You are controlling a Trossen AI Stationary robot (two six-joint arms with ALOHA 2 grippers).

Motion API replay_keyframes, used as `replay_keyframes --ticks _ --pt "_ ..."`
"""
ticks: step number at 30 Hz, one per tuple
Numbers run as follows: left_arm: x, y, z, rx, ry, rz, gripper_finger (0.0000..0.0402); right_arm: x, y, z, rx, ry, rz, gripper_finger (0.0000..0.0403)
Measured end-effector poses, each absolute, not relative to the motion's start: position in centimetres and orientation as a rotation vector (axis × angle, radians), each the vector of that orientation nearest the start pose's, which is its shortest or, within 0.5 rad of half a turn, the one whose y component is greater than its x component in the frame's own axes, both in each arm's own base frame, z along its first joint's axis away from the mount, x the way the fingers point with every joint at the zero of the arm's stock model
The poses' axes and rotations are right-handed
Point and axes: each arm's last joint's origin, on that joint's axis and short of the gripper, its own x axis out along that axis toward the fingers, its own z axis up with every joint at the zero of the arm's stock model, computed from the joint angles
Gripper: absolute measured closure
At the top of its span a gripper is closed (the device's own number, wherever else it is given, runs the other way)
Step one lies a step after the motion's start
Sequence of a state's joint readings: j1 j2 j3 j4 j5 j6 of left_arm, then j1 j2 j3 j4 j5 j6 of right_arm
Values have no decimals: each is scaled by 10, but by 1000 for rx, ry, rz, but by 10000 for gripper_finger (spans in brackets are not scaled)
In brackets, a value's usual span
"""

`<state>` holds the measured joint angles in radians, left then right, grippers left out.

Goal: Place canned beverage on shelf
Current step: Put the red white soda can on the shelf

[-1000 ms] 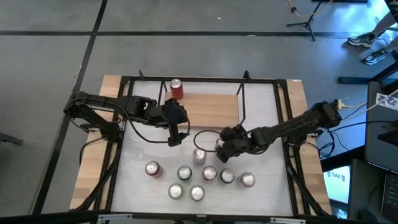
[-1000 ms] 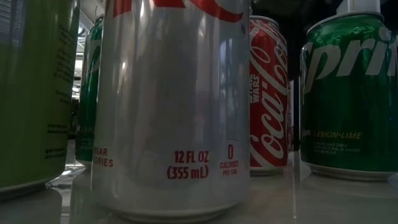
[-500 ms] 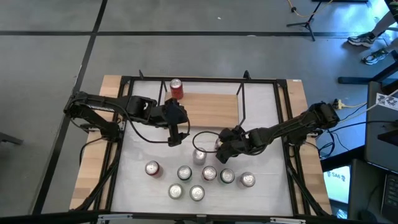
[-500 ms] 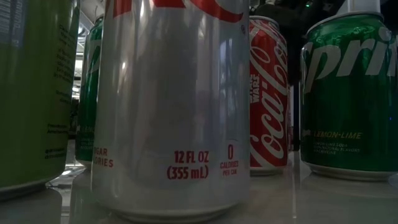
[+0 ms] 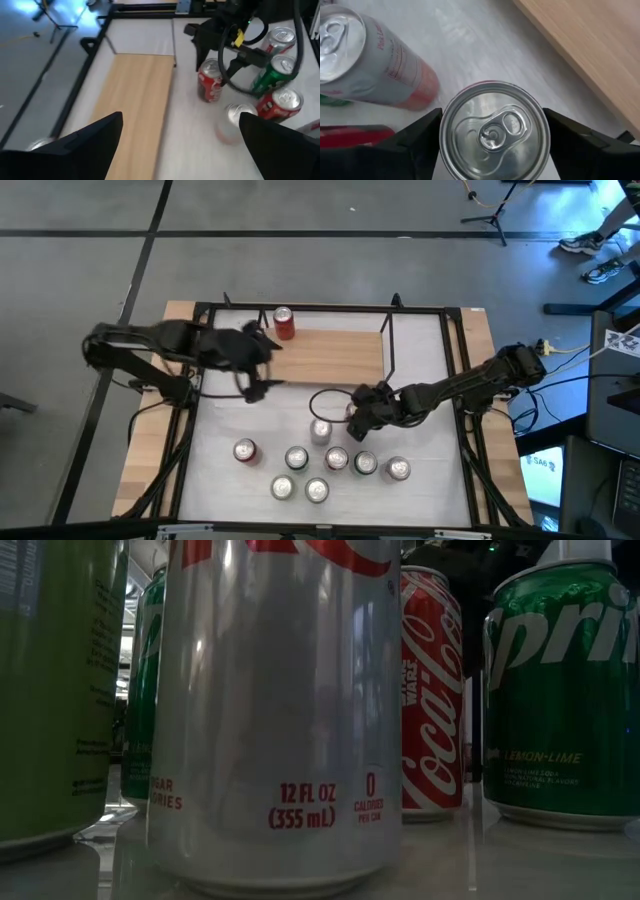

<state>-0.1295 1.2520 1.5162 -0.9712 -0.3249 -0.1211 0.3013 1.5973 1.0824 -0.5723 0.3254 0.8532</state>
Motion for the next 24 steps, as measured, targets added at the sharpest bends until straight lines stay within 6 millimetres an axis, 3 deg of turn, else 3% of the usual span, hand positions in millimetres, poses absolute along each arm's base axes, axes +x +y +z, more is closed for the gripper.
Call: replay_keyframes --ticks 4,9,12,17,24 --pt "193 -16 412 25 620 270 13 307 76 216 457 938 -413 114" --pt "151 -9 379 -35 523 332 13 317 65 223 477 939 -322 113" --pt "137 -7 359 -59 459 331 13 325 60 238 458 906 -300 112" --pt "128 -6 330 -79 399 324 13 333 47 271 383 890 -281 113" --pt "136 -7 298 -81 395 322 13 341 16 315 276 841 -220 111"
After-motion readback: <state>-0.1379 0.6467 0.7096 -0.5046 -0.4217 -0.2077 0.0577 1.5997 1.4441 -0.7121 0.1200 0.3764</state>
